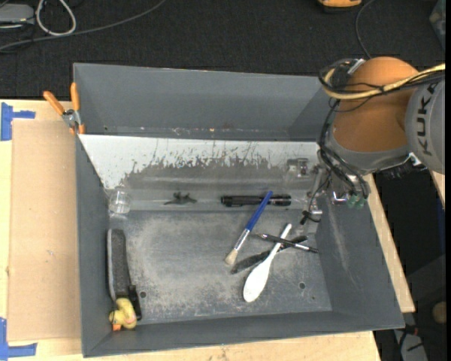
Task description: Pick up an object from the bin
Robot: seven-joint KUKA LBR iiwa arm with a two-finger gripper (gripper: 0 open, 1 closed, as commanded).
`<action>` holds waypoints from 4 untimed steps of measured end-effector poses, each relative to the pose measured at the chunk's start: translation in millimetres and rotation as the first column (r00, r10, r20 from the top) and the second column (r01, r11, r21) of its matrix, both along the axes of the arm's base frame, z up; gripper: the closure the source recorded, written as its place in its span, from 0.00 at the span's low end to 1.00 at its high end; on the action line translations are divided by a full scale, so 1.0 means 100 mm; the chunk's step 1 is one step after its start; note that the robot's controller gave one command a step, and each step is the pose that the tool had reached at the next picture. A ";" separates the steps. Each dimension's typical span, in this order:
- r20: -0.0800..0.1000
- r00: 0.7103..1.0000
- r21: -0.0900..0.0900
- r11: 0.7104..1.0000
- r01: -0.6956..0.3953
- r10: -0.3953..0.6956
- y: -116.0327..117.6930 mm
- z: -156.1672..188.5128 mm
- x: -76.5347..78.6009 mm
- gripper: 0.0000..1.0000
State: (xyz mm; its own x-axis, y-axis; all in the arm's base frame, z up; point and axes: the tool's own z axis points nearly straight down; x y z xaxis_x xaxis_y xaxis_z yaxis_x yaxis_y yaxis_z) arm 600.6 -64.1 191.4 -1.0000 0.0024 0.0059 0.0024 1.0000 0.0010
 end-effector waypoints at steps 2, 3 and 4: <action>0.007 0.939 0.000 0.939 -0.344 0.344 0.12 -0.38 -0.24 0.00; 0.005 0.841 0.001 0.841 -0.542 0.542 0.22 -0.54 -0.47 0.00; 0.003 0.665 0.006 0.665 -0.746 0.746 0.15 -0.51 -0.70 0.00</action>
Offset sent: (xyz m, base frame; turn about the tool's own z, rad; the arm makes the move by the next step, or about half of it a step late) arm -0.0425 0.0190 -0.0663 -0.5808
